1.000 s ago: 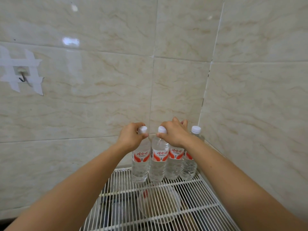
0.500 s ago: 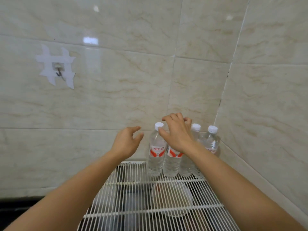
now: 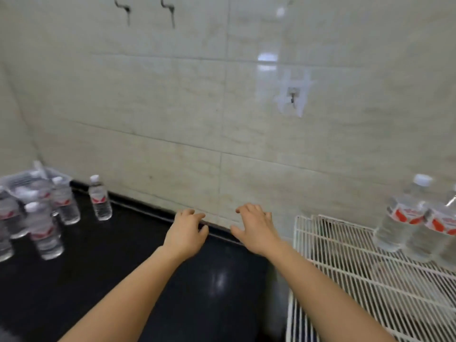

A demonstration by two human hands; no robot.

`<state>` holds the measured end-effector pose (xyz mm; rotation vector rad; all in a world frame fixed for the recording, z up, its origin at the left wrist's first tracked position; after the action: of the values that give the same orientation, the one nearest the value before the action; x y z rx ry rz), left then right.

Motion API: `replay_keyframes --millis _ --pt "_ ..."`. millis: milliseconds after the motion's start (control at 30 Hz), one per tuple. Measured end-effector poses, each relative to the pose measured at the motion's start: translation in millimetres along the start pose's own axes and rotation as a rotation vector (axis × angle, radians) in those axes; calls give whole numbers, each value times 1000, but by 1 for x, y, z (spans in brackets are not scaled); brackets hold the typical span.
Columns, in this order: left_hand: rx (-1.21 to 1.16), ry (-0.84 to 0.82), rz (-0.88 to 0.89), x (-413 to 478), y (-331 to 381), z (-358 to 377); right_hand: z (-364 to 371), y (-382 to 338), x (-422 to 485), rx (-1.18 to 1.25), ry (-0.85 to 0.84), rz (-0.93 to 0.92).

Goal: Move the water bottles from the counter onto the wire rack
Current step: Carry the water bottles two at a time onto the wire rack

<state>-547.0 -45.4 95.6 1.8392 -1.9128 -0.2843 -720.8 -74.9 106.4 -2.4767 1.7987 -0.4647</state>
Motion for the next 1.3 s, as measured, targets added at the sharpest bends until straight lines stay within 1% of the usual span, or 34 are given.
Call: replay_keyframes --millis 167,267,433,600,733,900,967,1067,1167,1233,1300 --pt "110 -24 -168 -69 -145 -63 62 -140 5 56 -127 -42" --pt "140 -16 -296 -107 -219 -100 91 -212 7 75 -181 -82" --pt "144 19 -453 -150 -307 -146 133 -310 17 41 -277 -176" --pt "115 23 -556 -162 -378 -165 169 -389 43 43 -320 -248" --pt "120 37 -581 -147 -434 -179 198 -440 77 57 -329 -292" --pt "130 25 -566 -102 -501 -189 239 -491 137 71 -332 -312" --pt "123 9 -569 -83 -529 -194 253 -507 165 63 -312 -301" --pt "110 17 -564 -56 -569 -204 268 -528 203 67 -236 -271" --pt "58 101 -576 -34 -599 -213 277 -545 234 61 -203 -242" --pt "12 189 -589 -20 -615 -217 283 -554 250 35 -204 -227" --pt "3 231 -577 -5 -630 -219 290 -559 263 14 -227 -222"
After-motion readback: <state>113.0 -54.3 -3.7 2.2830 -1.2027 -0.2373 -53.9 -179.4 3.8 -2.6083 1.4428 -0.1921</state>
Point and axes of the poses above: each hand's wrist, its own x-axis towards the middle knuckle, its own z-axis out of the palm, y = z × x, the point moved 2 cm from there along x, towards the middle knuckle, and after that the axes turned 4 degrees about z, right-handed, at the moved point
